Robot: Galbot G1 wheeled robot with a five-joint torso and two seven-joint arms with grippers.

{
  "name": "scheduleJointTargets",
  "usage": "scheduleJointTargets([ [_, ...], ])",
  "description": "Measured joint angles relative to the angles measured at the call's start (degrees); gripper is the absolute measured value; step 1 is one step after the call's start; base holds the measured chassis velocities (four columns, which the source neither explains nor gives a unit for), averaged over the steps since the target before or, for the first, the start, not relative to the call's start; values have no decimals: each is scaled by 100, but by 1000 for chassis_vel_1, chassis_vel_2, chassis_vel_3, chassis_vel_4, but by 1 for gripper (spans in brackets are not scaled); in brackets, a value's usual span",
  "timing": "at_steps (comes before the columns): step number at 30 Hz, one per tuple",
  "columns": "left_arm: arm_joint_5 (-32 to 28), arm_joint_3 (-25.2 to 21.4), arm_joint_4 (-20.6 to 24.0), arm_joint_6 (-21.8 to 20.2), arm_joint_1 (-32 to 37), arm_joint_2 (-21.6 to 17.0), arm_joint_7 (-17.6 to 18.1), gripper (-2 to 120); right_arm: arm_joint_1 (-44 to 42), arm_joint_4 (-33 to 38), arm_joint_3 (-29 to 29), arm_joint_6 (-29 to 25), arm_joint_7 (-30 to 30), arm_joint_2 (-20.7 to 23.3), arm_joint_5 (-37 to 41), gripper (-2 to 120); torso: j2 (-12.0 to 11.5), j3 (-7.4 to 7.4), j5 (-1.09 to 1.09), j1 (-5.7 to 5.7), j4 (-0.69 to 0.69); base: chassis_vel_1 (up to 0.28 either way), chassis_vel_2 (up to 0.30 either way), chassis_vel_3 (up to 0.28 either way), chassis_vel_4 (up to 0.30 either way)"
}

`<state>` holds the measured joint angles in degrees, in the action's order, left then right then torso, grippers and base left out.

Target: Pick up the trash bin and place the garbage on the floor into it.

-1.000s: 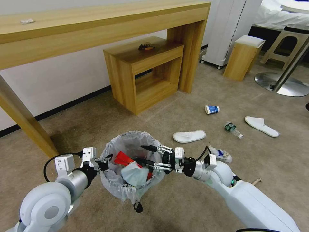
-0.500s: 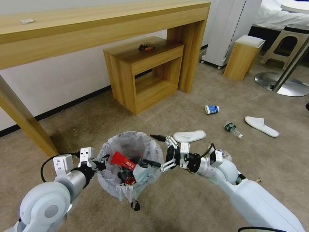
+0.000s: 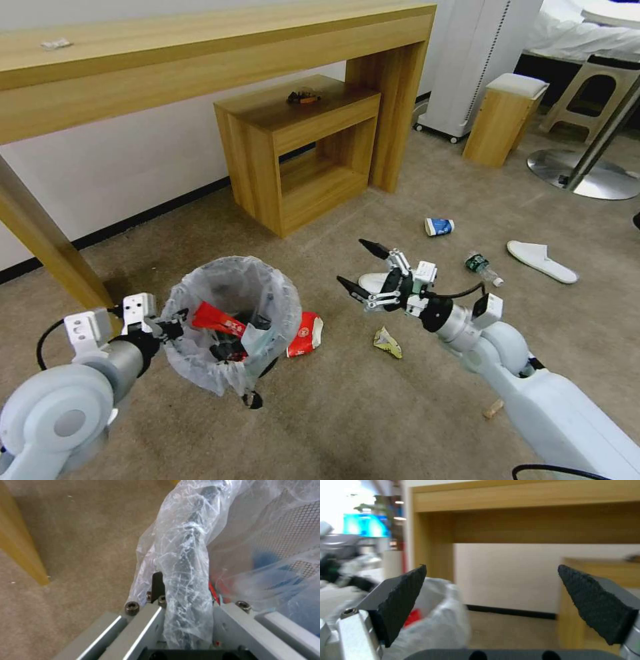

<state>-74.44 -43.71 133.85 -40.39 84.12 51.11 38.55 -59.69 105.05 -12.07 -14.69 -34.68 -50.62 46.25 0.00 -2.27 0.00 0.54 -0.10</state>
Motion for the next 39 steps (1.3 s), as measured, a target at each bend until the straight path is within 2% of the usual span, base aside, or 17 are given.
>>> scheduleJointTargets([
  [6, -181, -264, -46, 0, 18, -32, 95, 0, -280, 76, -233, -17, 430, 32, -48, 100, 0, 0, 0, 0, -1, 0, 0, 0, 0],
  [20, -215, -385, 20, -12, 75, 7, 112, 0, -720, 92, -873, -223, 334, 36, 55, 100, 0, 0, 0, 0, -1, 0, 0, 0, 0],
  [39, -166, -388, 28, -22, 71, 56, 74, 0, -733, 4, -843, -257, 252, -34, 37, 100, 0, 0, 0, 0, 0, 0, 0, 0, 0],
])
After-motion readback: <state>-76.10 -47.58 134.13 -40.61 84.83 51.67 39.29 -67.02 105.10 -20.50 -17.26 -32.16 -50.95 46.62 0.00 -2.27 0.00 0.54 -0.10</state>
